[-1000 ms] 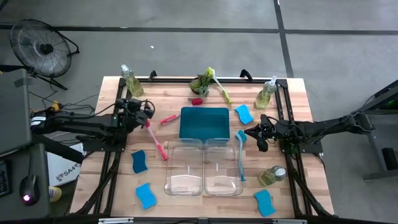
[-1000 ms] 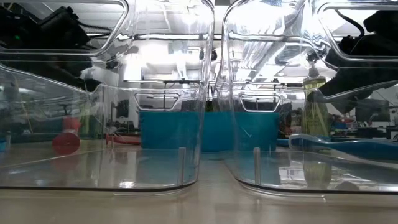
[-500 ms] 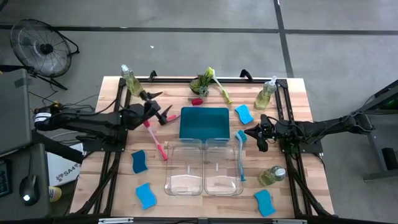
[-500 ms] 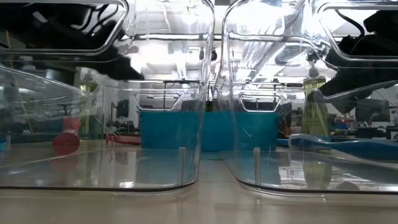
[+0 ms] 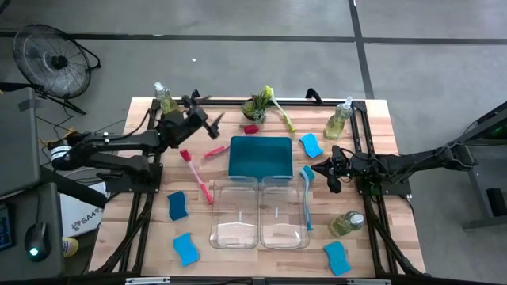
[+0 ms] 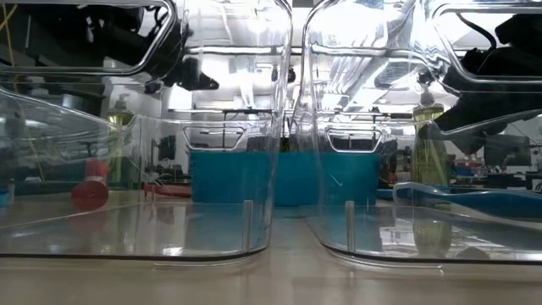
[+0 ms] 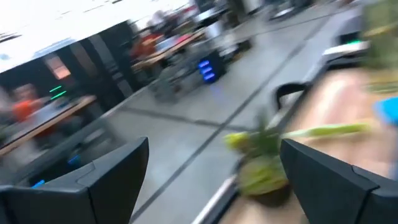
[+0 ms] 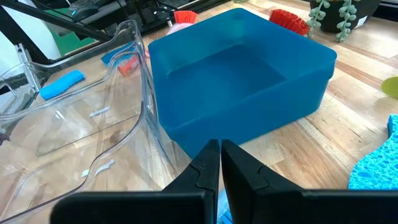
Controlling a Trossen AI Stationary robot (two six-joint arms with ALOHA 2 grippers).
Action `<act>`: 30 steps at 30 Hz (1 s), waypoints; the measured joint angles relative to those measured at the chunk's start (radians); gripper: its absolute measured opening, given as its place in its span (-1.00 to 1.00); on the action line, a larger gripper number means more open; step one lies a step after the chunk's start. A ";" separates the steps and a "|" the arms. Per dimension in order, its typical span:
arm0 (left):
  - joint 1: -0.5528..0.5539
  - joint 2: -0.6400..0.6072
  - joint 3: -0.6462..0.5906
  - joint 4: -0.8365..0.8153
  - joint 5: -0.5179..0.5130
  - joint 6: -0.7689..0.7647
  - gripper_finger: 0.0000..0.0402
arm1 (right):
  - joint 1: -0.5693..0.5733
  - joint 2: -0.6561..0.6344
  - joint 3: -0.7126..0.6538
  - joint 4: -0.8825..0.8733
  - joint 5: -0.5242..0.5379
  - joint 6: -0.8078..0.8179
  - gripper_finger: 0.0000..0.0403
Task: Pick & Place Kitchen Sink Supplies
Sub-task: Put the green dish soap into the blue bin
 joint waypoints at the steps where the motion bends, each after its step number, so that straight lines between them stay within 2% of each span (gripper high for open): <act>1: 0.014 -0.006 0.000 -0.004 -0.021 0.000 0.78 | 0.000 0.000 0.000 0.000 0.000 0.000 -0.94; 6: 0.042 -0.076 0.000 -0.019 -0.092 0.085 0.78 | 0.000 0.000 0.000 0.000 0.000 0.000 -0.94; 8: 0.042 -0.117 0.000 -0.034 -0.091 0.131 0.78 | 0.000 0.000 0.000 0.000 0.000 0.000 -0.94; 13: 0.094 -0.270 -0.002 -0.205 -0.068 0.148 0.78 | 0.000 0.000 0.000 0.000 0.000 0.000 -0.94; 17: 0.184 -0.395 -0.002 -0.329 0.002 0.117 0.78 | 0.000 0.000 0.000 0.000 0.000 0.000 -0.94; 22: 0.303 -0.463 -0.002 -0.441 0.116 0.042 0.78 | 0.000 0.000 0.000 0.000 0.000 0.000 -0.94; 27: 0.385 -0.467 -0.063 -0.435 0.182 -0.022 0.78 | 0.000 0.000 0.000 0.000 0.000 0.000 -0.94; 30: 0.412 -0.496 -0.122 -0.405 0.172 -0.075 0.78 | 0.000 0.000 0.000 0.000 0.000 0.000 -0.94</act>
